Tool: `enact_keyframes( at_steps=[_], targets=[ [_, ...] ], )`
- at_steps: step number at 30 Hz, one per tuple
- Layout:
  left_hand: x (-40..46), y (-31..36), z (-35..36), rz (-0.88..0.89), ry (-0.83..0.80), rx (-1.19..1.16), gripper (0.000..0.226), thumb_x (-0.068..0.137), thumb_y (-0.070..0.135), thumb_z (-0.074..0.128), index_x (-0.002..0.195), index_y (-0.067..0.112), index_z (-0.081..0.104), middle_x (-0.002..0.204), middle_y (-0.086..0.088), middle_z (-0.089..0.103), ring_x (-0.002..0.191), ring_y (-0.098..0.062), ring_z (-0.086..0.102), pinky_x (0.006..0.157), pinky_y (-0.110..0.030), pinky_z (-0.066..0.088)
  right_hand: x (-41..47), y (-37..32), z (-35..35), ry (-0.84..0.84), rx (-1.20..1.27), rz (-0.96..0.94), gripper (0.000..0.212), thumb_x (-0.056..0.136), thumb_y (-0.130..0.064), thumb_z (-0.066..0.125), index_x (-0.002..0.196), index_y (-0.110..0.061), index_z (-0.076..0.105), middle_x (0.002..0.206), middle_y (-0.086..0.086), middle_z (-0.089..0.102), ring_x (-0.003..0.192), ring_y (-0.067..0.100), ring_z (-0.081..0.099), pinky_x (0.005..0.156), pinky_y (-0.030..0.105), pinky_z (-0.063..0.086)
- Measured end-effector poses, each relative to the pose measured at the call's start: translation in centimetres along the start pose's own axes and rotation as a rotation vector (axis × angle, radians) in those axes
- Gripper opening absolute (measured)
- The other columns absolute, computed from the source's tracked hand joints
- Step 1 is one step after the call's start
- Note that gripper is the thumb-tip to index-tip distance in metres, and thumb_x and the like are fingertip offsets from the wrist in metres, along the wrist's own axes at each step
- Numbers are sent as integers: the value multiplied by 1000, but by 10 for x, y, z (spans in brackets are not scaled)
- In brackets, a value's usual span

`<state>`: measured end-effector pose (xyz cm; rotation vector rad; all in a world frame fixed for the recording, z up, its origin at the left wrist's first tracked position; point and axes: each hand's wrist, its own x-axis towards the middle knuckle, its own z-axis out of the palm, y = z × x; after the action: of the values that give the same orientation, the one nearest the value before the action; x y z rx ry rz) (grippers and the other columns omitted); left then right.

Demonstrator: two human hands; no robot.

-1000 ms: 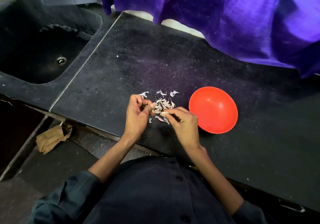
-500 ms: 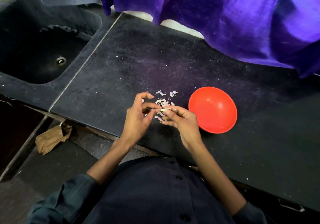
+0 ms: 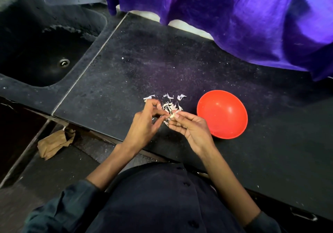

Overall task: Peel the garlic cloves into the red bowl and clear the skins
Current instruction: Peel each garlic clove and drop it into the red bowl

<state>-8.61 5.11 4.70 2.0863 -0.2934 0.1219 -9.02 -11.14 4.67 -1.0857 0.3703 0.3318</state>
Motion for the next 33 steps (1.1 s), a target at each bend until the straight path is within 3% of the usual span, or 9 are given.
enact_keyframes(
  at_steps=[5,12,17,20,25,28,30,33],
  targets=[
    [0,-1,0,-14,-7,12,56,87,7,70,89,39,23,89,12,70,84,11,62,74,-1,40,1,1,0,-20,-20,7,13,90,2,58,97,1,69,86,14,72,75,19,70,71,29,59],
    [-2,0,8,-40,41,-4,50,85,6,70,91,32,28,91,4,71,83,1,65,69,-8,47,1,5,2,-36,-97,-63,13,89,-1,62,99,4,68,95,12,70,83,20,69,82,36,59],
    [-3,2,7,-127,51,-64,48,86,9,70,86,31,28,89,7,72,78,-9,68,72,-27,54,2,9,2,-24,-163,-94,15,88,4,61,101,4,67,107,13,68,83,20,69,78,33,59],
    [-3,2,6,-176,59,-117,44,86,11,70,87,28,29,87,7,73,74,-16,69,71,-36,55,1,6,3,-44,-189,-87,18,89,4,60,105,0,66,97,16,67,73,14,66,73,29,59],
    [1,-2,3,-248,128,-156,40,86,12,68,88,23,30,85,13,74,66,-23,65,63,-41,51,1,6,4,-60,-236,-92,29,88,8,60,110,-10,64,79,4,62,63,11,60,69,33,60],
    [3,-8,-1,-263,111,-200,30,89,11,66,91,23,38,89,9,74,72,-26,69,68,-48,55,0,6,5,-45,-216,-97,29,86,9,61,108,-11,61,77,4,62,63,14,61,68,35,60],
    [5,-10,-2,-265,61,-320,21,90,10,67,94,21,50,90,1,72,83,-19,69,71,-48,58,0,5,4,-33,-211,-106,23,87,10,60,100,-9,59,80,5,63,66,15,63,70,35,61],
    [6,-10,0,-317,-17,-523,12,92,8,61,101,15,58,95,-8,72,92,-24,69,71,-47,59,-1,6,3,-56,-246,-138,22,90,8,56,99,-9,65,89,5,65,77,17,64,74,35,60]
  ],
)
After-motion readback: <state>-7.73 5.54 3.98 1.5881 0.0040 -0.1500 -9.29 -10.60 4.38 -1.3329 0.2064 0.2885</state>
